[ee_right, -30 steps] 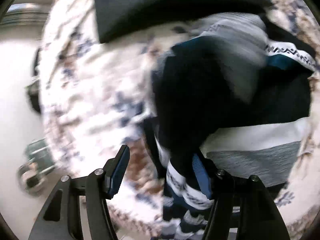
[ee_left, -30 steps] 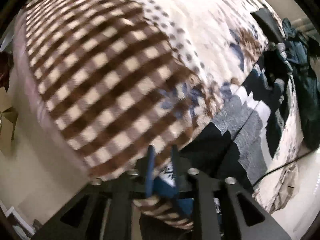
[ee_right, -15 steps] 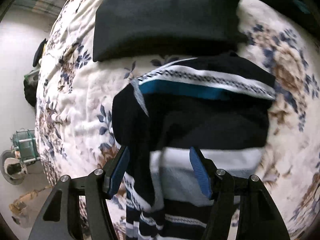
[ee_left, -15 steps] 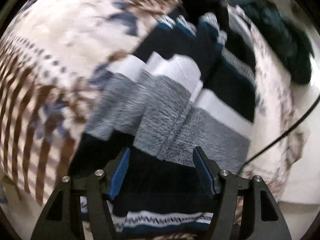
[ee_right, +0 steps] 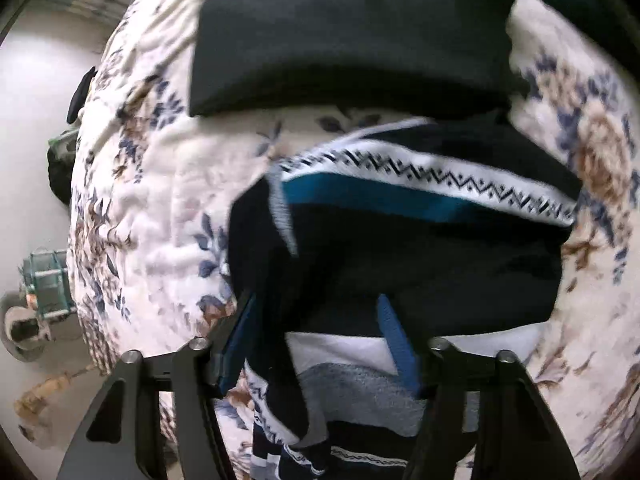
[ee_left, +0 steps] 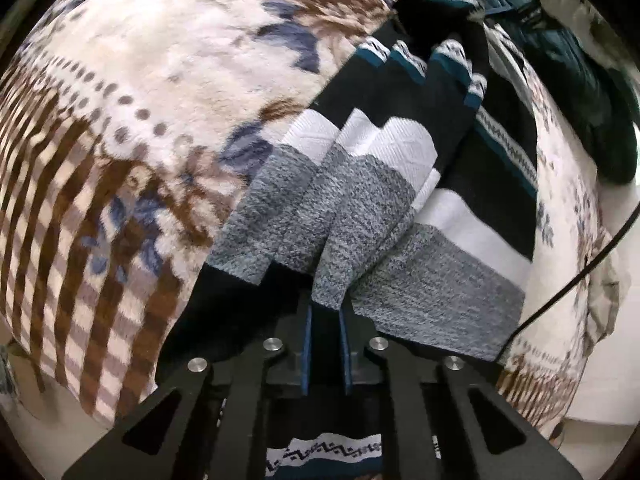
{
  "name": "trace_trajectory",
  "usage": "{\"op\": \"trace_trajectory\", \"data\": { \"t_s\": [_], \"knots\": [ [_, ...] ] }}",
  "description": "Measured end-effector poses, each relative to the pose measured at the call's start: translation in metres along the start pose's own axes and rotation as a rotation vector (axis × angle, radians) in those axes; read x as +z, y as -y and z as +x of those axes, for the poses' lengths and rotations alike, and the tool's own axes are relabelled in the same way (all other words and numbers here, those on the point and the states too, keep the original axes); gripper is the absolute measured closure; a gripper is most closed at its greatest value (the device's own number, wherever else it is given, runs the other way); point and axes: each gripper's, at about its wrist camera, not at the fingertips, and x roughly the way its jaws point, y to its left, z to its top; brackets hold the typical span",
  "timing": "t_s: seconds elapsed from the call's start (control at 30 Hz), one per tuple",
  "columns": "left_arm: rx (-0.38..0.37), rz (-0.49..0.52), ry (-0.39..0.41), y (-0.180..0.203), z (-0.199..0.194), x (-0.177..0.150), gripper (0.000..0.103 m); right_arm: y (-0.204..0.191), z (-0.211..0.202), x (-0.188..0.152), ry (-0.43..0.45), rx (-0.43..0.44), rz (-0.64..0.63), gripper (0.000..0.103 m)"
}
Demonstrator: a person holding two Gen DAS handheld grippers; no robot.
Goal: Fold small clothes
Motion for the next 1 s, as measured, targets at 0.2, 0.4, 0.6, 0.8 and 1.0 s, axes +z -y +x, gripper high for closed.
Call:
{"op": "trace_trajectory", "data": {
  "t_s": [0.2, 0.4, 0.6, 0.8, 1.0],
  "knots": [
    [-0.016, -0.047, 0.04, -0.018, -0.034, -0.009, 0.095, 0.0, -0.008, -0.001, 0.093, 0.065, -0.004, 0.098],
    [-0.037, -0.099, 0.056, -0.033, -0.052, -0.017, 0.095, -0.027, -0.029, -0.003, 0.144, 0.097, -0.04, 0.098],
    [-0.016, -0.182, 0.034, -0.058, -0.033, -0.013, 0.095, -0.068, -0.006, 0.003, 0.116, 0.057, -0.091, 0.098],
    [-0.042, -0.241, -0.028, -0.086, -0.007, -0.006, 0.092, -0.094, 0.048, 0.009, 0.082, -0.06, -0.096, 0.098],
    [-0.258, -0.426, -0.01, -0.124, -0.047, -0.016, 0.055, -0.09, 0.055, -0.007, -0.099, 0.005, -0.149, 0.055]
  ]
}}
